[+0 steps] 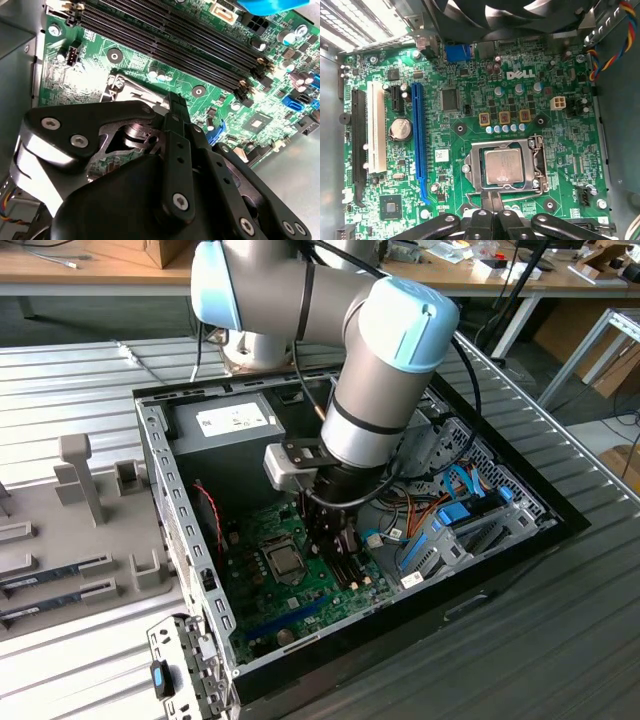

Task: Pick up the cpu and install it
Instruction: 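Close the cpu cover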

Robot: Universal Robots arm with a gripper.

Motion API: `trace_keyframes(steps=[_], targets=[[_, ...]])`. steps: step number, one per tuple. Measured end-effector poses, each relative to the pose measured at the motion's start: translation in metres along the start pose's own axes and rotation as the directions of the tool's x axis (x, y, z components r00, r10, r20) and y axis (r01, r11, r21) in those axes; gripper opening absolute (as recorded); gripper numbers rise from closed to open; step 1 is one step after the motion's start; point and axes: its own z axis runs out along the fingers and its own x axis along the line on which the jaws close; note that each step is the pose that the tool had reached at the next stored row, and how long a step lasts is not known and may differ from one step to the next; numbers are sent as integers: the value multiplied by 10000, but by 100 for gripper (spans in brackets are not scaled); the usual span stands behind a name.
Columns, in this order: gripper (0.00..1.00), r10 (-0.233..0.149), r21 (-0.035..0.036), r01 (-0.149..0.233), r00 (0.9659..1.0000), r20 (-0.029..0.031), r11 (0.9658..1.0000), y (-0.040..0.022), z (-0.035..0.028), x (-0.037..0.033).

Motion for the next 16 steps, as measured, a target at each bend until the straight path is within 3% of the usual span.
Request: trace_keyframes(steps=[8,16], targets=[[11,-1,1,1,10000,0,10000,44,76,75],[11,-1,0,1,10000,-1,10000,32,147,156]])
